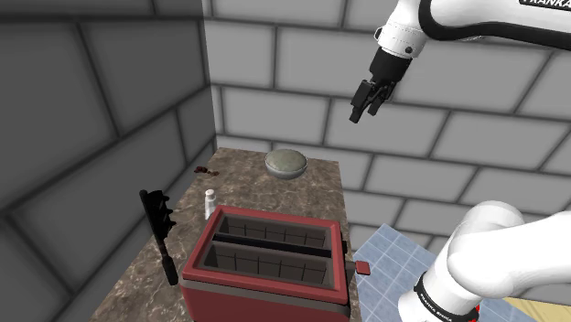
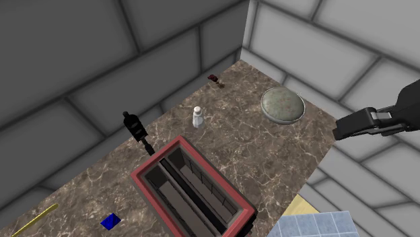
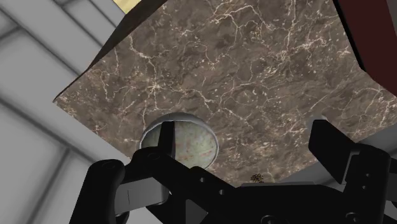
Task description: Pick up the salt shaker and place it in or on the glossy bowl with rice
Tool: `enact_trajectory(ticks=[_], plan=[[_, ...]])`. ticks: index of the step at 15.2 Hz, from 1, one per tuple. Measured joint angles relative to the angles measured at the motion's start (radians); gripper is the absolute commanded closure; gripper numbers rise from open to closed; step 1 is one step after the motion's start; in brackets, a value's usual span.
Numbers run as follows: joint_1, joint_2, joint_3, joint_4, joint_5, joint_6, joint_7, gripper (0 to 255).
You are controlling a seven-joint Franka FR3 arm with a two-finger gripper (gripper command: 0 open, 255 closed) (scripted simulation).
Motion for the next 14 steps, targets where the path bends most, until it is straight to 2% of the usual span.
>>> enact_trajectory(ticks=[5, 14], plan=[[0.015, 0.077, 0.029, -0.004, 0.018, 0.064, 0.020, 0], [0.056, 0.353, 0.125, 0.076, 0.056, 0.216, 0.092, 0]])
